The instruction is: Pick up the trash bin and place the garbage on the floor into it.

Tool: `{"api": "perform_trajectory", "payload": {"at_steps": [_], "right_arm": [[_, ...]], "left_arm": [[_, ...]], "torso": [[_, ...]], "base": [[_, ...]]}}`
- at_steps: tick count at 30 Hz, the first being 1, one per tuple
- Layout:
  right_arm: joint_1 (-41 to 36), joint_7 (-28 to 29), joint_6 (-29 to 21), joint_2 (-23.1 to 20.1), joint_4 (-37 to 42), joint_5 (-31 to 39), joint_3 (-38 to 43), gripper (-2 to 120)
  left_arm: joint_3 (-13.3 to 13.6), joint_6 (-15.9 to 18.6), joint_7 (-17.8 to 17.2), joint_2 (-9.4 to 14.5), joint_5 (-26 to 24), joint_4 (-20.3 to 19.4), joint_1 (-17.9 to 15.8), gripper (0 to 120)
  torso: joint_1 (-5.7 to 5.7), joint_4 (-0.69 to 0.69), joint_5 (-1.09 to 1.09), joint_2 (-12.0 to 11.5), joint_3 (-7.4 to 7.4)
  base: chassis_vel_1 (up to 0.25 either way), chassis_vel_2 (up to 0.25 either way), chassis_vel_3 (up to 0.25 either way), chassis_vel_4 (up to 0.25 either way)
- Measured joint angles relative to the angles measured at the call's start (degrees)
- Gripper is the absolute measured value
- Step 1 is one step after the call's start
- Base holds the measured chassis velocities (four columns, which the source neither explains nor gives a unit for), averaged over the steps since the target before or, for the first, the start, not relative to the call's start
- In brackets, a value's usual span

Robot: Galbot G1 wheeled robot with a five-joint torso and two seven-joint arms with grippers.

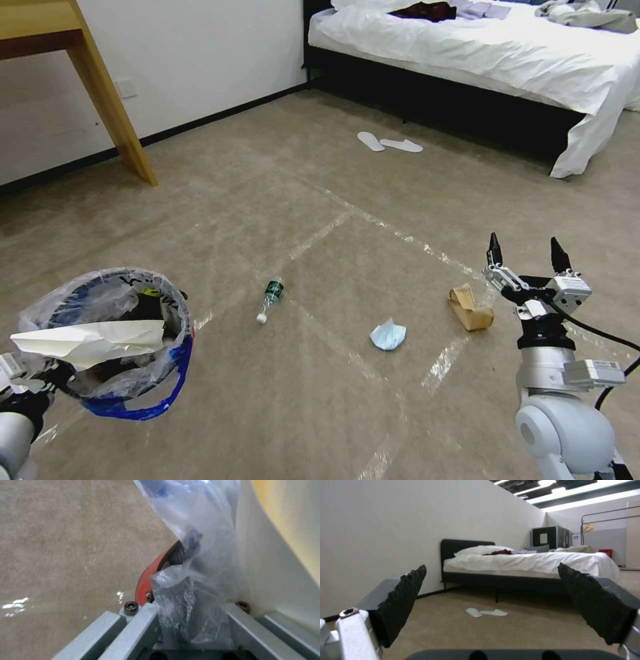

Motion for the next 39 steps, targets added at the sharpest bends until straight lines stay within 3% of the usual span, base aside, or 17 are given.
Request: {"api": "perform_trajectory", "payload": {"at_steps": [8,11,14,16,17,18,19,20,21,22,25,28,39], "right_arm": [[1.11,3.74,-3.29,-1.62,-0.64,2.64,-2.31,100],[1.60,9.84,-9.20,-3.55,-0.07,6.34,-4.16,100],[1.77,12.53,-11.91,-4.17,0.41,7.84,-4.77,100],[2.44,22.76,-24.95,-7.19,2.49,17.93,-7.21,95],[2.44,22.76,-24.95,-7.19,2.49,17.93,-7.21,95],[3.93,30.29,-33.61,-9.18,2.69,28.28,-9.24,99],[3.93,30.29,-33.61,-9.18,2.69,28.28,-9.24,99],[7.05,38.54,-40.53,-10.71,1.31,40.58,-11.69,100],[9.29,42.30,-43.62,-11.68,-0.35,47.99,-13.49,100],[9.29,42.30,-43.62,-11.68,-0.35,47.99,-13.49,100],[15.21,47.58,-48.51,-13.36,-4.70,58.70,-18.47,100],[19.01,50.24,-50.39,-13.41,-7.69,62.84,-21.81,100],[28.73,51.15,-53.14,-9.99,-22.78,66.15,-32.68,100]], "left_arm": [[0.15,-0.07,0.02,-0.73,0.43,-0.43,0.39,0],[0.14,-0.10,0.11,-0.92,0.86,-0.51,0.82,0],[0.12,-0.10,0.11,-0.93,0.91,-0.51,0.89,0],[0.09,-0.15,0.14,-1.02,1.02,-0.60,1.10,0],[0.09,-0.15,0.14,-1.02,1.02,-0.60,1.10,0],[0.09,-0.15,0.16,-1.21,1.10,-0.61,1.10,0],[0.09,-0.15,0.16,-1.21,1.10,-0.61,1.10,0],[0.10,-0.21,0.17,-1.40,1.28,-0.61,1.06,0],[0.12,-0.22,0.18,-1.51,1.39,-0.61,1.04,0],[0.12,-0.22,0.18,-1.51,1.39,-0.61,1.04,0],[0.11,-0.37,0.31,-1.90,1.61,-0.46,0.91,0],[0.07,-0.47,0.42,-2.28,1.71,-0.38,0.83,0],[-0.37,-0.92,0.61,-3.30,1.98,-0.02,0.65,0]], "torso": [[0.00,-0.01,-0.02,0.00,0.00],[-0.01,0.01,-0.03,0.00,-0.02],[-0.01,0.00,-0.01,0.00,-0.02],[-0.02,-0.01,-0.03,0.00,-0.02],[-0.02,-0.01,-0.03,0.00,-0.02],[-0.01,-0.01,-0.03,0.00,-0.01],[-0.01,-0.01,-0.03,0.00,-0.01],[-0.01,0.00,-0.02,0.00,-0.02],[-0.01,0.00,-0.01,0.00,-0.01],[-0.01,0.00,-0.01,0.00,-0.01],[-0.01,0.00,-0.02,0.00,-0.01],[-0.01,0.00,-0.03,0.00,-0.01],[-0.01,0.00,-0.03,0.00,-0.01]], "base": [[-0.086,0.092,0.073,-0.073],[0.000,0.000,0.000,0.000],[0.000,0.000,0.000,0.000],[0.000,0.000,0.000,0.000],[0.000,0.000,0.000,0.000],[0.000,0.000,0.000,0.000],[0.000,0.000,0.000,0.000],[0.000,0.000,0.000,0.000],[0.000,0.000,0.000,0.000],[0.000,0.000,0.000,0.000],[0.000,0.000,0.000,0.000],[0.000,0.000,0.000,0.000],[0.000,0.000,0.000,0.000]]}}
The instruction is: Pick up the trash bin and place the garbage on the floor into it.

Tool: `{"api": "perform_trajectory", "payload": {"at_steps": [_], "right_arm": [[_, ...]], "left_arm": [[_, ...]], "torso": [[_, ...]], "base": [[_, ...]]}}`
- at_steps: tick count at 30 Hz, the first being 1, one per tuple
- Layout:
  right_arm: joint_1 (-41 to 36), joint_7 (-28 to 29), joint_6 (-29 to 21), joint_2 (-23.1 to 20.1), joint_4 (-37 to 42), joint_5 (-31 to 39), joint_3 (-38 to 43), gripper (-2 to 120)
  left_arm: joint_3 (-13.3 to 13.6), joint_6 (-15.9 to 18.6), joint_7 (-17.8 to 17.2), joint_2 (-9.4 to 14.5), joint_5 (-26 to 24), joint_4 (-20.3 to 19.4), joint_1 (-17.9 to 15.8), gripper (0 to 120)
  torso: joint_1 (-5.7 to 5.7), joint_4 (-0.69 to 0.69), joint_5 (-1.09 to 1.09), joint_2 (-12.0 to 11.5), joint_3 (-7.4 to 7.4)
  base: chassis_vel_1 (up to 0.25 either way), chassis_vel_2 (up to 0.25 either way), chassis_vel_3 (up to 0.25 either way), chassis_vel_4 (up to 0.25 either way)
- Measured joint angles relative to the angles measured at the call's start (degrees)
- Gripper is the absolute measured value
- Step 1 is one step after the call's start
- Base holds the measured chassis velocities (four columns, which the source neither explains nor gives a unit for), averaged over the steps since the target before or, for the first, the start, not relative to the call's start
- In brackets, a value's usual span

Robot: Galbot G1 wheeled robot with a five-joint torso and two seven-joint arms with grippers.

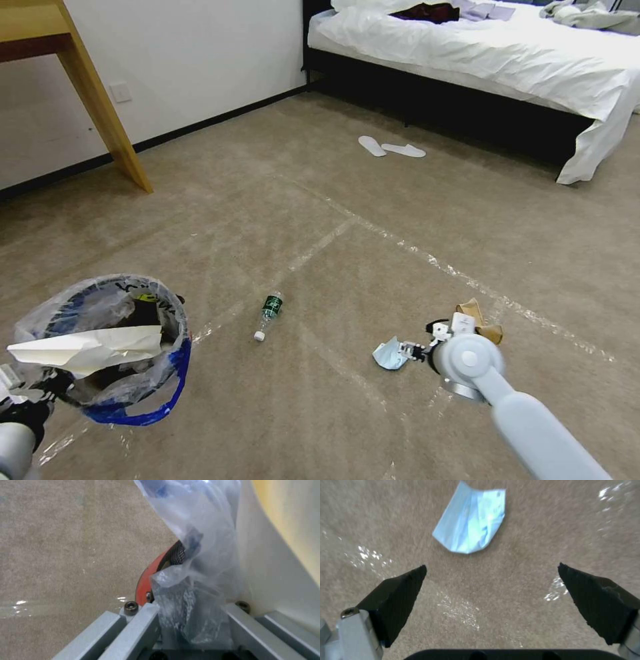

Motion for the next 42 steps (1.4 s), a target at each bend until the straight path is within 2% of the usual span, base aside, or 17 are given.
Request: {"api": "perform_trajectory", "payload": {"at_steps": [8,12,14,15,20,27,42], "right_arm": [[2.62,-2.88,-0.15,2.13,-6.62,-2.52,-2.97,100],[4.00,-4.87,0.40,4.56,-10.74,-4.61,-4.24,100],[5.83,-6.35,0.89,8.78,-14.50,-5.74,-4.50,100],[5.83,-6.35,0.89,8.78,-14.50,-5.74,-4.50,100],[8.32,-8.48,2.63,14.00,-20.57,-8.78,-3.13,100],[11.57,-10.73,4.16,16.05,-25.36,-11.23,-1.60,100],[12.42,-12.21,5.16,17.31,-29.96,-14.37,-0.79,100]], "left_arm": [[-0.45,-0.10,-0.02,-0.37,0.12,-0.33,0.41,0],[-0.62,-0.15,-0.03,-0.49,0.18,-0.40,0.47,0],[-0.71,-0.16,-0.05,-0.55,0.23,-0.43,0.50,0],[-0.71,-0.16,-0.05,-0.55,0.23,-0.43,0.50,0],[-0.82,-0.23,-0.10,-0.72,0.29,-0.39,0.44,0],[-0.83,-0.28,-0.16,-0.40,0.29,-0.19,0.28,0],[-0.83,-0.37,-0.23,0.06,0.20,0.12,0.00,0]], "torso": [[0.00,-0.01,-0.01,0.00,0.00],[0.00,-0.01,0.00,0.00,0.00],[0.00,0.00,0.00,0.00,0.00],[0.00,0.00,0.00,0.00,0.00],[0.00,0.00,0.00,0.00,0.00],[0.00,0.00,-0.01,0.00,0.00],[0.00,-0.01,0.00,0.00,0.00]], "base": [[0.000,0.000,0.000,0.000],[0.000,0.000,0.000,0.000],[0.000,0.000,0.000,0.000],[0.000,0.000,0.000,0.000],[0.000,0.000,0.000,0.000],[0.000,0.000,0.000,0.000],[0.000,0.000,0.000,0.000]]}}
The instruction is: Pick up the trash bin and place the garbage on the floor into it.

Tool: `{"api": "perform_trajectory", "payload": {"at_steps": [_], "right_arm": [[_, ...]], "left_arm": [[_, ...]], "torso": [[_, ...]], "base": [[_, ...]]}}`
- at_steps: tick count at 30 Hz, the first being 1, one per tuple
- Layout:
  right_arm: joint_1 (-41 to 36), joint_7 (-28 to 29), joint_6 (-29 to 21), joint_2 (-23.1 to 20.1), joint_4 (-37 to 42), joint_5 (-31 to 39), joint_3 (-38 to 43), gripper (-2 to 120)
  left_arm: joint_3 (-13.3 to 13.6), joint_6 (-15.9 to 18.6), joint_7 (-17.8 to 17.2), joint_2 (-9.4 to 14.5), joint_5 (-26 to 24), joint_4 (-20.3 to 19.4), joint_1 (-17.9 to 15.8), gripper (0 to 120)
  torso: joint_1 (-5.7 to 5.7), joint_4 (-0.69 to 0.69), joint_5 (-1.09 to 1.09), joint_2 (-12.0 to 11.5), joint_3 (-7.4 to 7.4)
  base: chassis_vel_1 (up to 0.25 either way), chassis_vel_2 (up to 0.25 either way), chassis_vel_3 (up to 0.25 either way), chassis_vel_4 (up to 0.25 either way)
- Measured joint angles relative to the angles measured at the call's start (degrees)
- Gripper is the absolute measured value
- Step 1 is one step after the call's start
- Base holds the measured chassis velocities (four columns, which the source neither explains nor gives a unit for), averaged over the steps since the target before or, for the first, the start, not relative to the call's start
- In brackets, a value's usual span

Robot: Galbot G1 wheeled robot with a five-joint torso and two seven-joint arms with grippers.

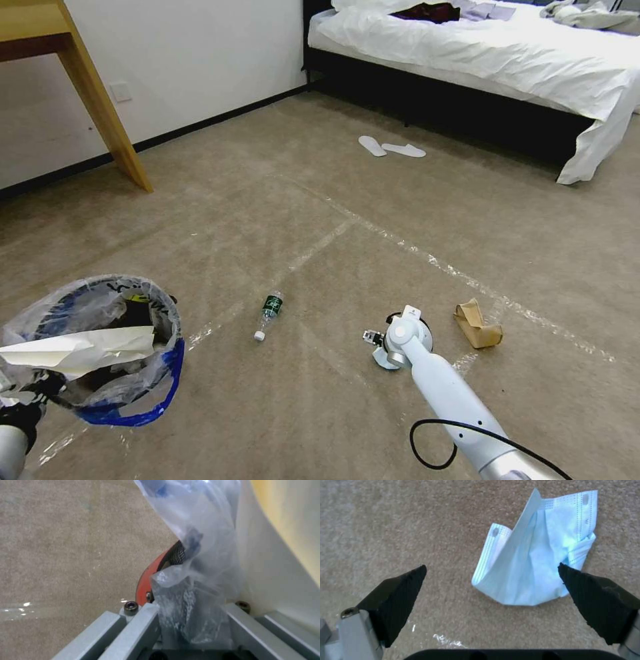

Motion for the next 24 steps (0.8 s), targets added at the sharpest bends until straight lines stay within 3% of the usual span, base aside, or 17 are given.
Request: {"api": "perform_trajectory", "payload": {"at_steps": [16,22,24], "right_arm": [[3.64,-4.03,1.74,2.70,-9.66,-4.39,0.15,100],[3.86,-5.32,2.25,2.73,-11.10,-5.68,0.40,83],[3.87,-5.89,2.57,2.79,-11.76,-6.32,0.50,72]], "left_arm": [[0.21,-0.04,0.03,-0.06,0.01,-0.79,0.53,0],[0.20,-0.08,0.03,-0.06,-0.01,-1.13,0.55,0],[0.22,-0.08,0.03,-0.12,-0.05,-1.47,0.60,0]], "torso": [[0.00,0.01,0.00,0.00,0.00],[0.00,0.00,0.00,0.00,0.00],[0.00,0.00,0.00,0.00,0.00]], "base": [[0.000,0.000,0.000,0.000],[0.000,0.000,0.000,0.000],[0.000,0.000,0.000,0.000]]}}
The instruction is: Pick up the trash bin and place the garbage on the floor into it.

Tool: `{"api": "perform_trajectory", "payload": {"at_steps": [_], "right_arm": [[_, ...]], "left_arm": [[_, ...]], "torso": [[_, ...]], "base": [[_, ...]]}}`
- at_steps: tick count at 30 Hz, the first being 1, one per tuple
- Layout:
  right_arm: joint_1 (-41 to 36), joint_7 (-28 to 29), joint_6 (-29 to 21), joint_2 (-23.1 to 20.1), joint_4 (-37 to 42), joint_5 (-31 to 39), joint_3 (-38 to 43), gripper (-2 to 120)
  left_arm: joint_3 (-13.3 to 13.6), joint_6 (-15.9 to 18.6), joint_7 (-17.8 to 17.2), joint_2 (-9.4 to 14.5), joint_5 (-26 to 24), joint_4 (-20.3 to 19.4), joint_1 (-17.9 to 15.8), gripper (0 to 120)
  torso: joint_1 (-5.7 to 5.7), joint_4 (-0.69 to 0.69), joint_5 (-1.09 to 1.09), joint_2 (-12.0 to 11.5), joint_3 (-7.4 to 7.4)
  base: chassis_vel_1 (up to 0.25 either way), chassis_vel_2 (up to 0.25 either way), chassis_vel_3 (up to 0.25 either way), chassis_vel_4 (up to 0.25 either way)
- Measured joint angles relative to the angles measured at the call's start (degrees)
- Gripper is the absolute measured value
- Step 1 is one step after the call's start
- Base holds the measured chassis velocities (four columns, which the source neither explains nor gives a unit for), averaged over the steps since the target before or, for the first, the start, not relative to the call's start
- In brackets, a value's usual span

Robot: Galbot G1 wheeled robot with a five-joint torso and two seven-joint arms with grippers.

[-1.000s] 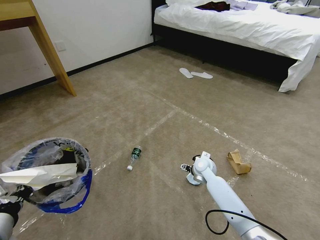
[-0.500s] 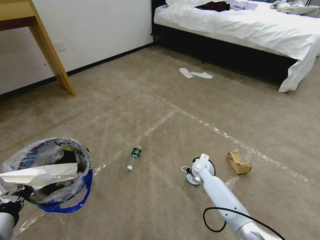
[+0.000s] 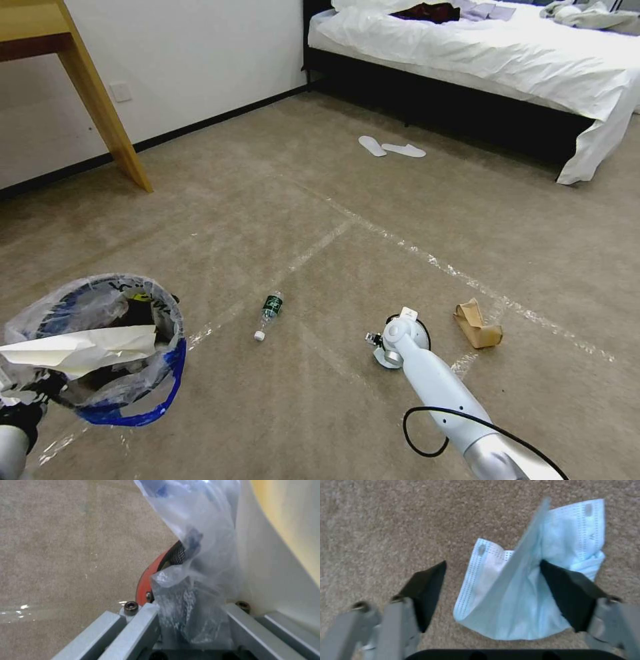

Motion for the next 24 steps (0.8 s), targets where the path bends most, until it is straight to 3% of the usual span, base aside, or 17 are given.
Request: {"api": "perform_trajectory", "payload": {"at_steps": [9,19,24], "right_arm": [[-0.63,-0.21,0.21,-0.50,0.48,-0.56,0.20,43],[-3.46,-1.01,0.74,-1.70,3.86,-0.80,0.30,2],[-5.65,-1.20,1.01,-3.14,8.56,-0.37,0.47,0]], "left_arm": [[0.24,-0.04,0.00,-0.10,0.05,-0.03,-0.11,0],[0.43,-0.05,-0.02,-0.15,0.19,0.19,-0.20,0],[0.43,0.04,-0.12,-0.16,0.09,0.46,-0.23,0]], "torso": [[0.00,-0.02,-0.03,0.00,-0.01],[0.00,0.02,0.03,0.00,0.00],[-0.01,0.01,0.02,0.00,0.00]], "base": [[0.000,0.000,0.000,0.000],[0.000,0.000,0.000,0.000],[0.000,0.000,0.000,0.000]]}}
